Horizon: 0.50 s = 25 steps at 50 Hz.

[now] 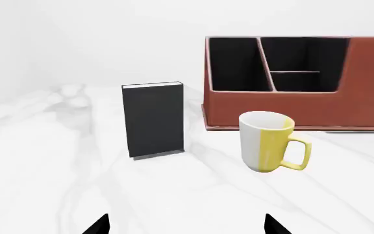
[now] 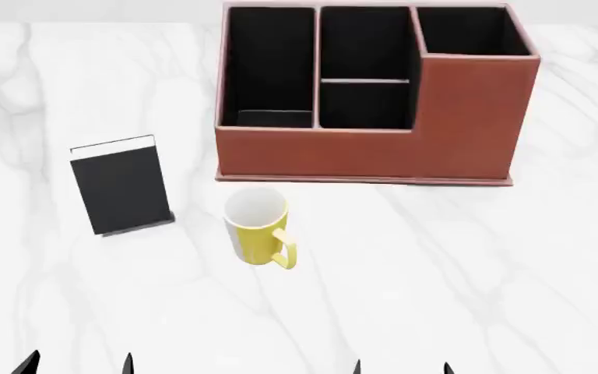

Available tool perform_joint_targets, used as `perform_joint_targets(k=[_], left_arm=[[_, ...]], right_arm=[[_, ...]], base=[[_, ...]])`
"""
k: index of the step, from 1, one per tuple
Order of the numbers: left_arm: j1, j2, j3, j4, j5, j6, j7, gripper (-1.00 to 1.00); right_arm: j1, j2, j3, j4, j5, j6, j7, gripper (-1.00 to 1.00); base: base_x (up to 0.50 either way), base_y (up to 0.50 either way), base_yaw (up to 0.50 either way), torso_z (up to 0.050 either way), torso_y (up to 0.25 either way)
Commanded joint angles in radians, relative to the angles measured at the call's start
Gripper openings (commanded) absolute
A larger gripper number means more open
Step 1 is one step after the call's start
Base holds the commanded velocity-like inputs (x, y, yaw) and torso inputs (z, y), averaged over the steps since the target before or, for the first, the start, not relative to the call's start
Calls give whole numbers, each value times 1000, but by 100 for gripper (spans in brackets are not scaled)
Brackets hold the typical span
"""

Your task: Pick up the yellow and white mug and place it to the right of the caddy.

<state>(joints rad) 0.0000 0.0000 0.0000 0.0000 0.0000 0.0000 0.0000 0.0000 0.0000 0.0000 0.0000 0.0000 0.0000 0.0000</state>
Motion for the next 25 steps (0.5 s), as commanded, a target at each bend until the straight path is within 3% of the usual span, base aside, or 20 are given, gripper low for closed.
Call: perform_joint_targets(k=[1, 17, 25], left_arm=[[-1, -16, 18, -4, -15, 2, -19, 100], [6, -60, 81, 20, -26, 7, -72, 100], [16, -77, 86, 115, 7, -68, -122, 100]], right_arm=[[-3, 16, -23, -2, 15, -4, 16, 100], [-11, 53, -52, -26, 85, -8, 58, 100], [-55, 66, -56, -269, 152, 53, 72, 100]], base=[[0, 0, 0, 0, 0], [0, 0, 0, 0, 0], [0, 0, 0, 0, 0]])
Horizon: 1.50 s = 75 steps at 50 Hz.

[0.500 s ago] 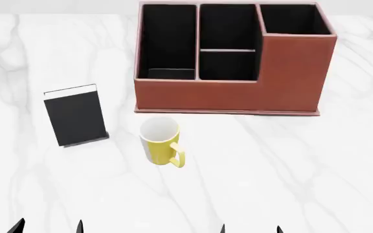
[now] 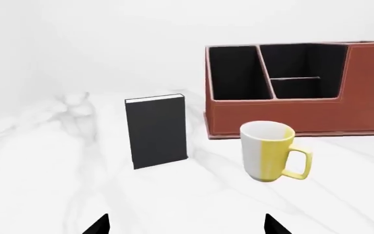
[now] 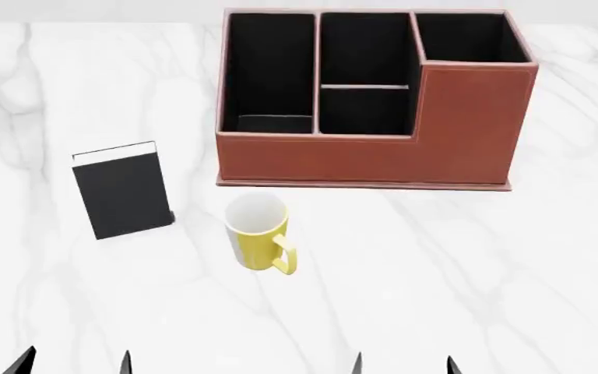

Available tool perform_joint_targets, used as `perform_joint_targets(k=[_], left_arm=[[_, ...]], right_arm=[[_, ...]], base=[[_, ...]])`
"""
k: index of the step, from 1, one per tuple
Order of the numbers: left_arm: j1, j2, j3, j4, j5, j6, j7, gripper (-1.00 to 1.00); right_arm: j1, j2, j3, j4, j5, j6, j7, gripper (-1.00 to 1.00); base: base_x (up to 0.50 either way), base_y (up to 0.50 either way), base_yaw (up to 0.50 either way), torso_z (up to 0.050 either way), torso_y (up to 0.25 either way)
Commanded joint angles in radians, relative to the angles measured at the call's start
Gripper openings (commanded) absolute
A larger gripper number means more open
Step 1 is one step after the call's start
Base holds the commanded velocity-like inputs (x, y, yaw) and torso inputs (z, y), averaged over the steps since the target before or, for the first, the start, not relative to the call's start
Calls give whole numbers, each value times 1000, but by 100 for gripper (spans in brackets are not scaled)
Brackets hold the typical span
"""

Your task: Pick up the yellow and white mug and place it to the right of the caddy.

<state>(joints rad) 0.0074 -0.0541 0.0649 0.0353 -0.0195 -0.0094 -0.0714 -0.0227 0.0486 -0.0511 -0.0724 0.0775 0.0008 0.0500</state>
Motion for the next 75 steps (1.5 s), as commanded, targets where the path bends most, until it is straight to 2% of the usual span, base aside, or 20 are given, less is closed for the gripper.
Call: perform_joint_targets(k=[1, 19, 27, 31, 33, 35, 36, 39, 41, 44, 45, 47, 50, 57, 62, 68, 69, 70, 71, 75], left_arm=[[7, -26, 26, 92, 39, -76, -58, 100], [37, -42, 70, 604, 140, -420, -116, 100], [41, -25, 48, 835, 111, -541, -124, 100], [39, -45, 79, 892, 190, -554, -165, 100], [40, -39, 59, 943, 214, -551, -199, 100], [41, -45, 58, 972, 254, -554, -222, 100], [45, -52, 61, 1003, 311, -556, -245, 100], [65, 47, -14, 1011, 425, -466, -175, 100], [86, 53, -64, 1012, 424, -415, -190, 100], [114, 54, -115, 1012, 396, -355, -207, 100], [131, 54, -139, 1012, 391, -324, -217, 100], [151, 54, -165, 1012, 366, -291, -225, 100], [168, 54, -191, 1012, 367, -254, -241, 100], [213, 54, -276, 1012, 363, -180, -321, 100], [249, 54, -351, 1012, 427, -127, -462, 100], [351, 54, -509, 1012, 391, -25, -632, 100], [403, 54, -576, 1012, 362, 17, -704, 100], [412, 54, -580, 1012, 356, 24, -709, 100], [477, 54, -649, 1012, 305, 68, -782, 100], [630, 54, -777, 1012, 232, 129, -945, 100]], right_arm=[[-37, 22, -10, -223, 70, 60, 26, 100], [-71, 79, -10, -684, 134, 237, 98, 100], [-65, 103, -27, -862, 137, 319, 133, 100], [-56, 112, -34, -919, 143, 364, 149, 100], [-44, 123, -43, -969, 156, 412, 163, 100], [-33, 187, -80, -974, 184, 398, 226, 100], [-10, 286, -133, -975, 232, 370, 331, 100], [128, 603, -359, -975, 360, 243, 683, 100], [299, 786, -558, -975, 413, 127, 893, 100], [584, 931, -844, -975, 453, 32, 1089, 100], [727, 970, -936, -975, 489, 4, 1142, 100], [930, 1004, -1116, -975, 523, -24, 1223, 100], [1125, 1015, -1291, -974, 553, -53, 1293, 100], [1323, 1011, -1472, -974, 569, -101, 1367, 100], [1632, 989, -1820, -975, 529, -212, 1513, 100], [1788, 1024, -1948, -975, 515, -292, 1520, 100], [1845, 1033, -1989, -975, 516, -316, 1521, 100], [1856, 1036, -2000, -975, 516, -322, 1521, 100], [1912, 1044, -2039, -975, 518, -344, 1521, 100], [2053, 1065, -2162, -975, 525, -404, 1521, 100]], base=[[0, 0, 0, 0, 0], [0, 0, 0, 0, 0], [0, 0, 0, 0, 0], [0, 0, 0, 0, 0], [0, 0, 0, 0, 0], [0, 0, 0, 0, 0], [0, 0, 0, 0, 0], [0, 0, 0, 0, 0], [0, 0, 0, 0, 0], [0, 0, 0, 0, 0], [0, 0, 0, 0, 0], [0, 0, 0, 0, 0], [0, 0, 0, 0, 0], [0, 0, 0, 0, 0], [0, 0, 0, 0, 0], [0, 0, 0, 0, 0], [0, 0, 0, 0, 0], [0, 0, 0, 0, 0], [0, 0, 0, 0, 0], [0, 0, 0, 0, 0]])
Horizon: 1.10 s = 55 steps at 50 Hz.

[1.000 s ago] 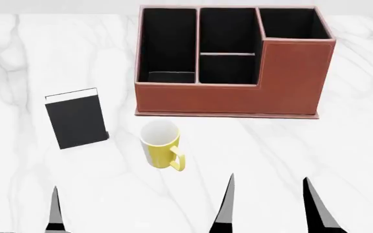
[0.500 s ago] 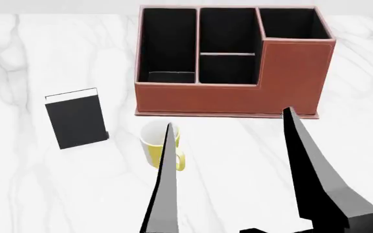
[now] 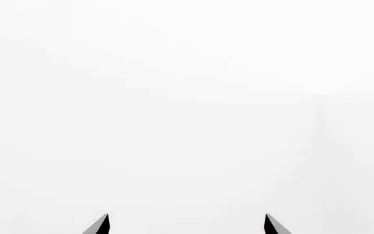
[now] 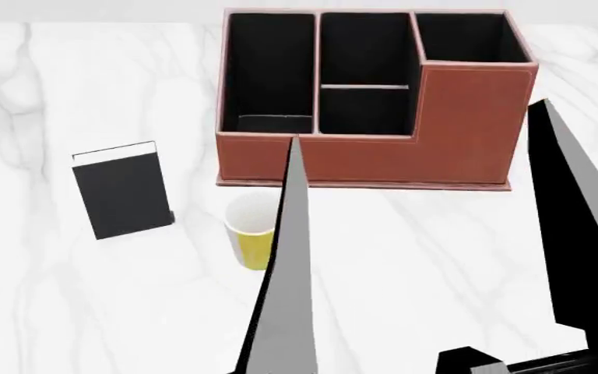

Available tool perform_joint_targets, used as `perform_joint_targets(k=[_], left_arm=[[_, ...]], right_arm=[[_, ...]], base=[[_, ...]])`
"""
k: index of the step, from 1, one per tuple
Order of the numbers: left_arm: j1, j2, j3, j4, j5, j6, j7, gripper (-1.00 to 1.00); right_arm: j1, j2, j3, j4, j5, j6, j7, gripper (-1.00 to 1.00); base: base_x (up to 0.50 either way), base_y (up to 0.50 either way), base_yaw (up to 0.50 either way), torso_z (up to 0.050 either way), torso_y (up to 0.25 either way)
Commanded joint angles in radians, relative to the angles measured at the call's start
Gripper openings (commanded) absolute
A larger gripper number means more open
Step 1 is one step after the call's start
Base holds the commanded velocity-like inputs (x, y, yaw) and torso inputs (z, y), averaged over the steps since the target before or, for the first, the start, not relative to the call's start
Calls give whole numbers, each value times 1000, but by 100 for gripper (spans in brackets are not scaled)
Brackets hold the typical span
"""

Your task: Pick up the yellow and white mug and place it to the right of the caddy.

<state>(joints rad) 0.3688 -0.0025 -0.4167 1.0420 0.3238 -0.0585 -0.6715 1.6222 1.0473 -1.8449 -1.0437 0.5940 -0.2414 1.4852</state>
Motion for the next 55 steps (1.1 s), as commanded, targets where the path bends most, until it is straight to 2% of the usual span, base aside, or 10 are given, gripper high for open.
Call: perform_joint_targets(k=[1, 4, 8, 12, 17, 21, 23, 33, 42, 55], left_arm=[[290, 2, -309, 5, -124, 188, -371, 100], [405, 2, -374, 5, -204, 256, -481, 100], [416, 2, -446, 5, -269, 238, -529, 100], [416, 2, -497, 5, -304, 213, -604, 100], [416, 2, -504, 5, -320, 225, -602, 100], [416, 2, -486, 5, -323, 231, -608, 100], [416, 2, -469, 5, -310, 236, -613, 100], [416, 2, -524, 5, -356, 231, -611, 100], [416, 2, -538, 5, -421, 241, -600, 100], [416, 2, -509, 5, -392, 246, -598, 100]], right_arm=[[425, 71, -386, -3, 7, -172, 85, 100], [494, 89, -462, -3, -6, -209, 85, 100], [591, 125, -582, -3, -31, -269, 85, 100], [580, 174, -623, -3, -83, -302, 85, 100], [524, 238, -622, -3, -148, -323, 85, 100], [701, 280, -777, -3, -151, -370, 85, 100], [732, 291, -811, -3, -164, -366, 85, 100], [713, 309, -799, -3, -167, -375, 85, 100], [526, 302, -615, -3, -156, -350, 85, 100], [453, 300, -542, -3, -148, -348, 85, 100]], base=[[0, 0, 0, 0, 0], [0, 0, 0, 0, 0], [0, 0, 0, 0, 0], [0, 0, 0, 0, 0], [0, 0, 0, 0, 0], [0, 0, 0, 0, 0], [0, 0, 0, 0, 0], [0, 0, 0, 0, 0], [0, 0, 0, 0, 0], [0, -4, 0, 0, 0]])
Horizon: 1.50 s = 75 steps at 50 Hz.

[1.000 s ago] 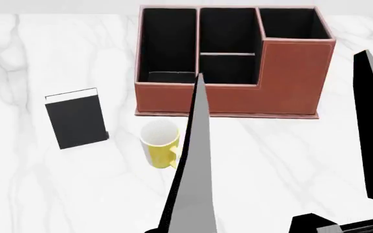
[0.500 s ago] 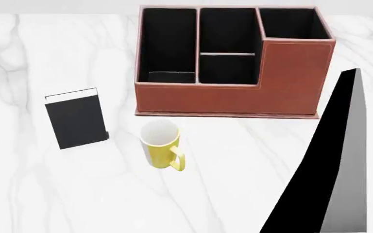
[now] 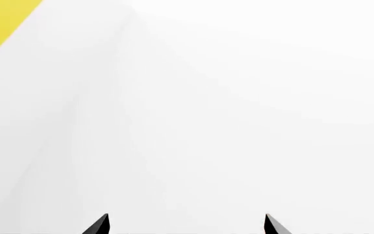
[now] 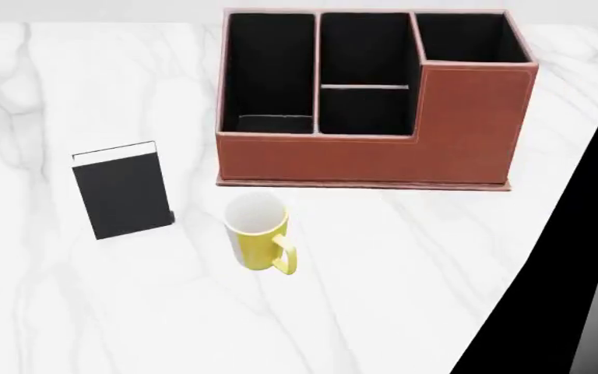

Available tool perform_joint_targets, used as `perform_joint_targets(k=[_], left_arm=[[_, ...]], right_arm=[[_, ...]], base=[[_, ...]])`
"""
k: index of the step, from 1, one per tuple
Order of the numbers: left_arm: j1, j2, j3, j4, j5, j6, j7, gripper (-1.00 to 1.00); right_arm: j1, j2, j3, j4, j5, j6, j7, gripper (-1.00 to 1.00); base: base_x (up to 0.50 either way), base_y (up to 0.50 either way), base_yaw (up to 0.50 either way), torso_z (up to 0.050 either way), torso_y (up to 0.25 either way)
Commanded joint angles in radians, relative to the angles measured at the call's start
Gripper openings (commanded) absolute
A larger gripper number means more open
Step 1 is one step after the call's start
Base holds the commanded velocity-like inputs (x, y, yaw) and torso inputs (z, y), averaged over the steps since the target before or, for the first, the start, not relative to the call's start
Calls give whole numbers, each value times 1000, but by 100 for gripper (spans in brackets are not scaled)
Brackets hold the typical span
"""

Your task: Pick up the yellow and white mug and place it to the right of the caddy.

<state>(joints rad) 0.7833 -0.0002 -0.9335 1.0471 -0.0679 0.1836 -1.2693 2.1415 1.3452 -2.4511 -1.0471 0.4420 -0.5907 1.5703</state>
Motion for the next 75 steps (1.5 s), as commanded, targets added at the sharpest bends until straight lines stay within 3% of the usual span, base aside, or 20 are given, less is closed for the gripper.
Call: perform_joint_targets(k=[1, 32, 52, 75], left_arm=[[2, 0, 9, 0, 0, 4, 0, 100], [2, 0, 16, 0, 7, 13, 8, 100], [2, 0, 27, 0, 16, 11, 11, 100], [2, 0, 34, 0, 22, 10, 17, 100]], right_arm=[[-71, 1, 69, 0, 5, 1, 0, 100], [-105, -12, 99, 0, -7, 6, 0, 100], [-157, -70, 143, 0, -10, 55, 0, 100], [-179, -61, 173, 0, -13, 48, 0, 100]], base=[[0, -141, 0, 0, 0], [-44, -385, 0, 0, 0], [15, 0, 0, 0, 0], [199, -46, 0, 0, 0]])
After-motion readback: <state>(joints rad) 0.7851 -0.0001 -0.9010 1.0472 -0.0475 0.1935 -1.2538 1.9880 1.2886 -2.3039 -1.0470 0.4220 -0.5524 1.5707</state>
